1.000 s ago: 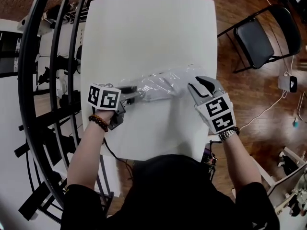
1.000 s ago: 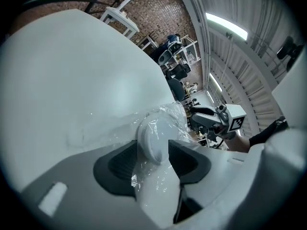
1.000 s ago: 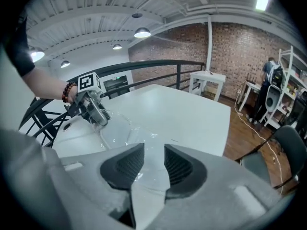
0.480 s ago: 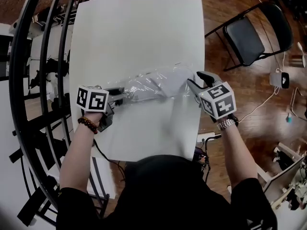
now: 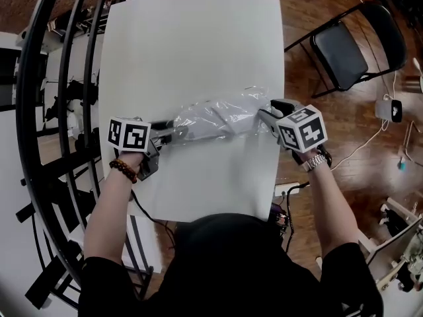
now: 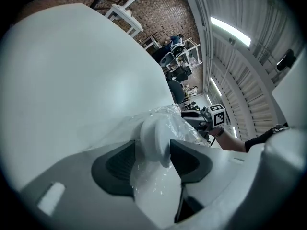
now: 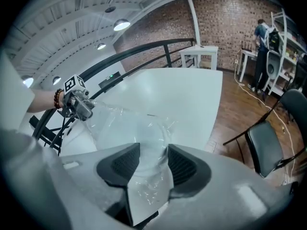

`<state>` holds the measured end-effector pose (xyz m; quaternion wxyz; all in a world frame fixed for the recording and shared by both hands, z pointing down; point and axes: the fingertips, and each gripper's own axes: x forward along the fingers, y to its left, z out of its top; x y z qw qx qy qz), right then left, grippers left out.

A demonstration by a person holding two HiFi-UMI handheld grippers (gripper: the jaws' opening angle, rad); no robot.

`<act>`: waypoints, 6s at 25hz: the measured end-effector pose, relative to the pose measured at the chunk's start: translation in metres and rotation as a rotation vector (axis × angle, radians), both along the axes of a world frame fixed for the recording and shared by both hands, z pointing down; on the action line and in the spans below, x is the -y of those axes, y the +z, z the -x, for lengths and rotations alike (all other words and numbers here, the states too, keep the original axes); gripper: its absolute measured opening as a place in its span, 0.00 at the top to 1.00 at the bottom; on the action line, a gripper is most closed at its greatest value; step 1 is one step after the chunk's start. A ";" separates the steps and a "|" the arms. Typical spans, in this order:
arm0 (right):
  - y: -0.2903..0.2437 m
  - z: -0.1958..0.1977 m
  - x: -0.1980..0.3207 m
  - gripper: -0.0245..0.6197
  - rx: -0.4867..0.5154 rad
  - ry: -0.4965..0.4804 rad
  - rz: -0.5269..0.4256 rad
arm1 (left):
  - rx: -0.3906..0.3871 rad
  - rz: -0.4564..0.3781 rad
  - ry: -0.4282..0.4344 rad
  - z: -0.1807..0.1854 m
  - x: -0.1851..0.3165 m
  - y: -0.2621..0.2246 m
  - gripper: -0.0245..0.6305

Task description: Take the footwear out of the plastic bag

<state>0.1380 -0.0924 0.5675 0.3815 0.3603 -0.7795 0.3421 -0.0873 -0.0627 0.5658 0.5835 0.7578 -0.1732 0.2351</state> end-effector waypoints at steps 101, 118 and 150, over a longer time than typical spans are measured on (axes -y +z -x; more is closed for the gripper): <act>-0.049 -0.055 0.004 0.97 0.001 0.750 -0.168 | -0.251 -0.213 -1.053 0.217 0.028 -0.052 0.83; -0.050 -0.046 -0.007 0.75 -0.190 0.544 -0.216 | 0.606 -0.565 -0.523 0.211 0.015 -0.041 0.58; -0.167 0.090 -0.119 0.97 0.034 -0.163 -0.612 | 0.417 -0.892 -0.340 -0.033 -0.115 -0.161 0.94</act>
